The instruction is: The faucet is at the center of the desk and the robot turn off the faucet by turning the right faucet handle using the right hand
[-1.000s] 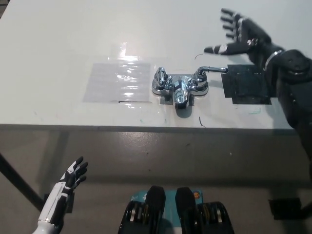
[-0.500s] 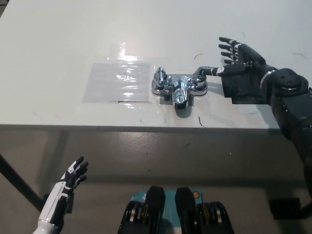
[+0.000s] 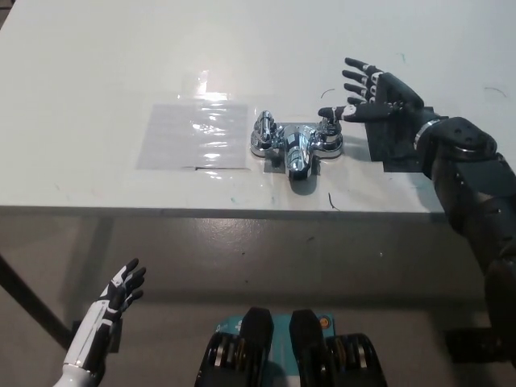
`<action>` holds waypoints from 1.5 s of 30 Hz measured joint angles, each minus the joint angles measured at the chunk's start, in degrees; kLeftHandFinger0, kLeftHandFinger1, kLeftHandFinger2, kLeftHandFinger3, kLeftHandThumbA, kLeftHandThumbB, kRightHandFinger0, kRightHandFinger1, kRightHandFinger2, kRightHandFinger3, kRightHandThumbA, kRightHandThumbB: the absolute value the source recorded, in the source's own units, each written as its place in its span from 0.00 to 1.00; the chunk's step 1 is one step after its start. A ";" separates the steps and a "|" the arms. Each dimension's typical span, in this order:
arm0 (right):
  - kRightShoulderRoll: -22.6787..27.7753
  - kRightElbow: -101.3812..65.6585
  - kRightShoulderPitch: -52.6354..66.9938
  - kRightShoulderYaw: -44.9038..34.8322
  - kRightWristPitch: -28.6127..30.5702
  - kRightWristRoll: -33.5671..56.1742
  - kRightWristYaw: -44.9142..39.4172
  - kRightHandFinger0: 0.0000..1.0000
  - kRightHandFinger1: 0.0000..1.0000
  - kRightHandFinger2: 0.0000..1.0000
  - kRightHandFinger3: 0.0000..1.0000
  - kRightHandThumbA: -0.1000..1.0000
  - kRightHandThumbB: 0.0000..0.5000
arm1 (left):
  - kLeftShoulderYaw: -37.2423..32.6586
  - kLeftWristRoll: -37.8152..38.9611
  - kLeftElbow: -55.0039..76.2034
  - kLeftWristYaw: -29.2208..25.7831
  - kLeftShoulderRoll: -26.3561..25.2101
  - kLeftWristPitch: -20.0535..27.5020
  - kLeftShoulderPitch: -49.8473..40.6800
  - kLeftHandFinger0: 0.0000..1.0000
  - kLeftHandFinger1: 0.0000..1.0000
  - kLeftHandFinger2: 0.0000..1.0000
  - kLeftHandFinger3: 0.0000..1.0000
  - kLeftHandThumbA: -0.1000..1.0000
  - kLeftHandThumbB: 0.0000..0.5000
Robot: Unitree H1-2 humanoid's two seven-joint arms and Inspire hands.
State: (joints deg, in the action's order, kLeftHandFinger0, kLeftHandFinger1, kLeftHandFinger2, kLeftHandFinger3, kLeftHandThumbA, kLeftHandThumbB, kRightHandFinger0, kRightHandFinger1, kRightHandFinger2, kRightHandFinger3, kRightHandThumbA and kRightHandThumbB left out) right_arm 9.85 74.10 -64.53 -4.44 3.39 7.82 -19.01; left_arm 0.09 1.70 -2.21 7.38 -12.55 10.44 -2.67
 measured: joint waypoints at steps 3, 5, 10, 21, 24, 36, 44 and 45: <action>-0.04 0.03 0.12 -0.74 -0.03 0.28 -0.48 1.00 1.00 1.00 1.00 1.00 0.85 | 0.00 -0.01 0.00 0.00 0.00 0.01 0.06 1.00 1.00 1.00 1.00 1.00 0.81; -0.11 0.04 0.25 -1.05 -0.03 0.33 -0.78 1.00 1.00 1.00 1.00 1.00 0.84 | 0.00 -0.01 0.00 0.00 0.00 0.01 0.09 1.00 1.00 1.00 1.00 1.00 0.80; -0.35 0.05 1.18 -1.42 -0.02 0.35 -1.15 1.00 1.00 1.00 1.00 1.00 0.83 | 0.01 0.00 0.00 0.01 0.00 0.02 0.09 1.00 1.00 1.00 1.00 1.00 0.79; -1.31 -0.21 3.69 -1.59 0.04 0.35 -2.52 1.00 1.00 1.00 1.00 1.00 0.83 | 0.02 0.02 0.00 0.14 0.00 0.02 0.23 1.00 1.00 1.00 1.00 1.00 0.82; -1.64 -1.43 4.89 -1.60 0.07 0.38 -2.87 1.00 1.00 1.00 1.00 1.00 0.78 | 0.02 0.01 0.00 0.14 0.00 0.02 0.23 1.00 1.00 1.00 1.00 1.00 0.82; -3.78 -19.82 13.52 -0.87 -0.98 0.33 -2.89 1.00 1.00 1.00 1.00 1.00 0.76 | 0.03 0.02 0.00 0.14 0.00 0.01 0.22 1.00 1.00 1.00 1.00 1.00 0.81; -4.99 -34.35 18.17 0.80 -3.25 -0.07 -1.53 1.00 1.00 1.00 1.00 1.00 0.78 | 0.04 0.02 0.00 0.14 0.01 0.00 0.27 1.00 1.00 1.00 1.00 1.00 0.81; -5.15 -35.72 18.43 1.04 -3.36 -0.13 -1.40 1.00 1.00 1.00 1.00 1.00 0.78 | 0.04 0.02 0.00 0.14 0.01 0.00 0.26 1.00 1.00 1.00 1.00 1.00 0.80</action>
State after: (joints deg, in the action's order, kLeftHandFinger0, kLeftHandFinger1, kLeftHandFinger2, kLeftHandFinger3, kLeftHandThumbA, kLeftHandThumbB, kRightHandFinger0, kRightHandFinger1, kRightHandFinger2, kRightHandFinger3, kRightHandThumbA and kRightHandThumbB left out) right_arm 4.70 38.38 -46.10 -3.40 0.03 7.69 -20.40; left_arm 0.13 1.72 -2.22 7.52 -12.54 10.45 -2.41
